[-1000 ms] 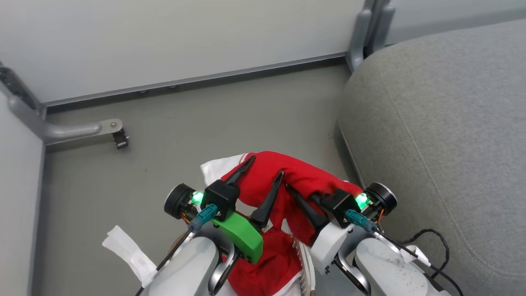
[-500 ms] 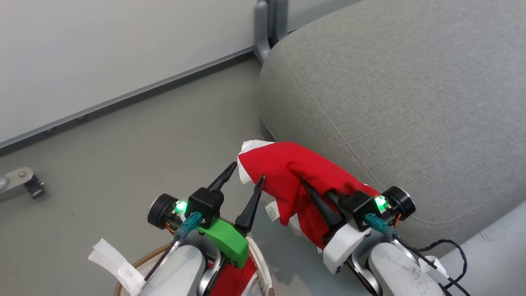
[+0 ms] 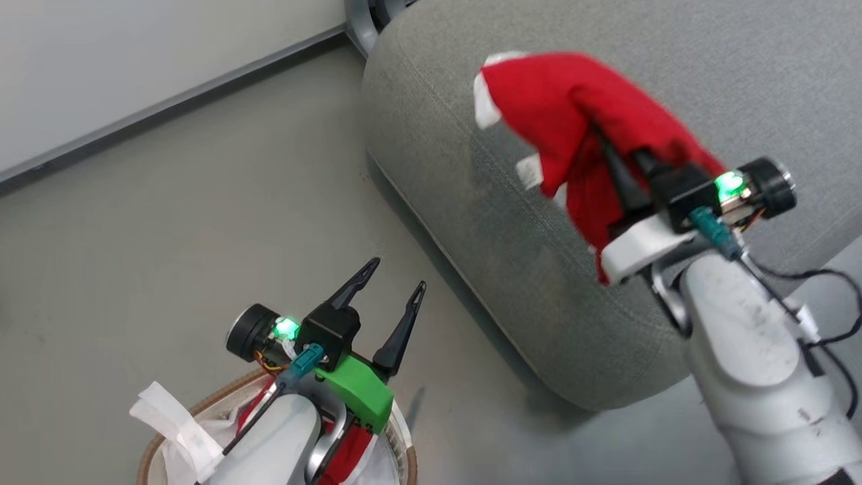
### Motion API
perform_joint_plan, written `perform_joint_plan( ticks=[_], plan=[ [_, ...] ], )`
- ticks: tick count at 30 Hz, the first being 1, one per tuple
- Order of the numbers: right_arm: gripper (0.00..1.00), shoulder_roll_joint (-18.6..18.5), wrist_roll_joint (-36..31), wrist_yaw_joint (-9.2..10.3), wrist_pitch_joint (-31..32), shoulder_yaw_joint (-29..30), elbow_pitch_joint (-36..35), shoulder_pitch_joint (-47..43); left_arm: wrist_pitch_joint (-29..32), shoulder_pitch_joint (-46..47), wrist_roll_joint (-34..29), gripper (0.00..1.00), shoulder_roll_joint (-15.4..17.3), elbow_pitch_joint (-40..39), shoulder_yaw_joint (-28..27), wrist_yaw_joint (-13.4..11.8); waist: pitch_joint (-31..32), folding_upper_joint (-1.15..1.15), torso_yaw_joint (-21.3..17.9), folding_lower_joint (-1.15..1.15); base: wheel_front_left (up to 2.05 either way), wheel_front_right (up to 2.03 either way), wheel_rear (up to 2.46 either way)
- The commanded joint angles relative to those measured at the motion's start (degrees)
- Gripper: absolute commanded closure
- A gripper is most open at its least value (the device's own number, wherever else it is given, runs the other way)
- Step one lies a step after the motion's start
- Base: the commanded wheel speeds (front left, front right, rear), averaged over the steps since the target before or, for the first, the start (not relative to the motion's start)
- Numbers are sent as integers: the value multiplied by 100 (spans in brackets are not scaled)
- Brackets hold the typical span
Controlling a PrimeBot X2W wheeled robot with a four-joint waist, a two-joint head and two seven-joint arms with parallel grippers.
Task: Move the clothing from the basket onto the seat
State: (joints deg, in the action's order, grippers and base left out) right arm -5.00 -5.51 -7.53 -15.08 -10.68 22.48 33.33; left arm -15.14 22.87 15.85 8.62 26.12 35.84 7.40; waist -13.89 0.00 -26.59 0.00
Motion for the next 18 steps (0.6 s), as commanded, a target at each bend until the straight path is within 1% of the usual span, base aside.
perform_joint_plan(
  ticks=[1,6,8,13,15,18],
  plan=[
    [100,-87,-103,8,-13,132,62,285,1,129,22,0,136,-35,41,13,-607,0,287,0,0,0,0],
    [100,-390,-431,8,-13,765,535,1102,1,385,118,0,442,-137,243,13,-1146,0,609,0,0,0,0],
    [100,-432,-590,8,-13,1074,757,1366,1,482,171,0,537,-185,304,14,-1330,0,733,0,0,0,0],
    [100,-446,-1078,9,-13,1934,1095,1890,1,723,264,0,784,-294,426,14,-1746,0,1013,0,0,0,0],
    [100,-477,-1428,9,-12,2337,1256,1962,1,827,277,0,834,-329,514,14,-1873,0,1137,0,0,0,0],
    [100,-404,-1829,9,-12,2968,1422,1927,1,906,347,0,874,-330,575,14,-1947,0,1291,0,0,0,0]
  ],
)
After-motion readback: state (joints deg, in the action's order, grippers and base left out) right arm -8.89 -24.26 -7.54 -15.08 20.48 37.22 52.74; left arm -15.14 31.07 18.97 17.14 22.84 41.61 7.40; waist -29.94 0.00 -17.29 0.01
